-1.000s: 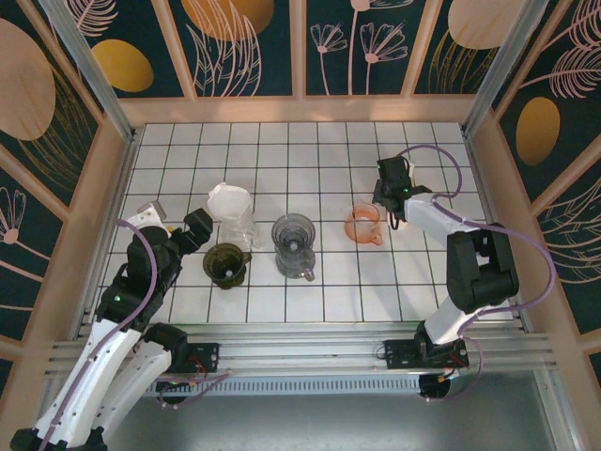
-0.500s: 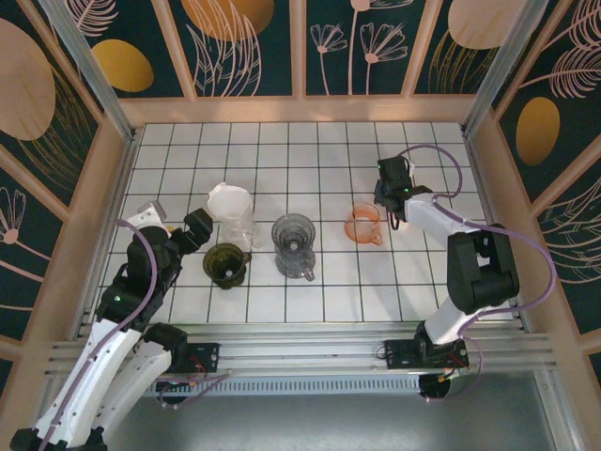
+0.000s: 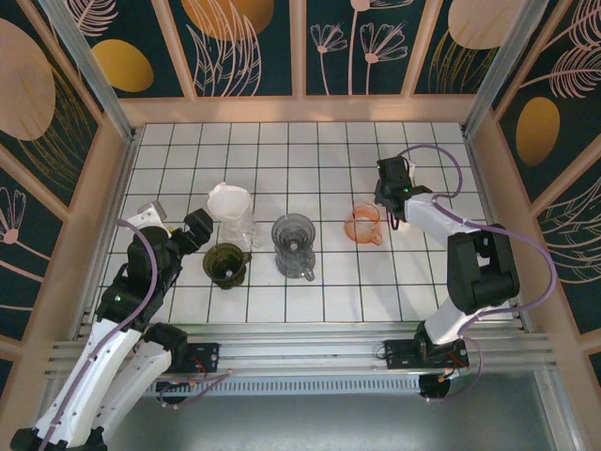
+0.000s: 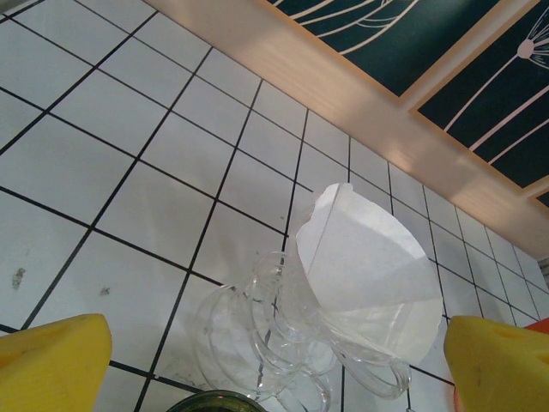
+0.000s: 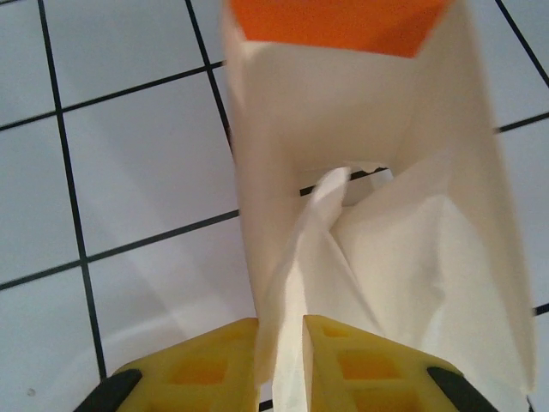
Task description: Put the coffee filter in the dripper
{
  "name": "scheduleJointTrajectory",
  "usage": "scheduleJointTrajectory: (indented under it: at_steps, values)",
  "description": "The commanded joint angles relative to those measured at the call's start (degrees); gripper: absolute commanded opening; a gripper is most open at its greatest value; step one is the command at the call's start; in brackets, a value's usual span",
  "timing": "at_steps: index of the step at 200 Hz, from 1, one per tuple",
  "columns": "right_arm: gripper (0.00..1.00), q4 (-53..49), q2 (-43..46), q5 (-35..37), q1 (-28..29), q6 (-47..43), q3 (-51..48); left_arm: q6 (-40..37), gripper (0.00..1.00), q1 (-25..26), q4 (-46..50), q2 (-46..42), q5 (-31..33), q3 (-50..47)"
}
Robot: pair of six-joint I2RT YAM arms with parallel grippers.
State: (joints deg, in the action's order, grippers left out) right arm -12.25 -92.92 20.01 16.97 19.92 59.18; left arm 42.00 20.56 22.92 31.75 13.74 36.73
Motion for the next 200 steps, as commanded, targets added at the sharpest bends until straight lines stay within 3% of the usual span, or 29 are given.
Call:
scheduleJointTrajectory:
  at_steps: [1, 53, 200]
  values:
    - [0.23, -0.49, 2.62, 1.70, 0.44, 0.45, -0.47, -0.69, 0.99, -0.34, -0.94, -0.60, -0.55, -0.53]
    - [0.00, -0.45, 3.21, 2.09, 0.82, 0.47, -1.51, -0.71, 0.99, -0.35, -1.03, -0.55, -0.55, -0.62]
    - [0.00, -4.59, 9.27, 0.07, 1.57, -1.20, -0.54, -0.51, 0.99, -0.34, -1.38, -0.43, -0.89, -0.94]
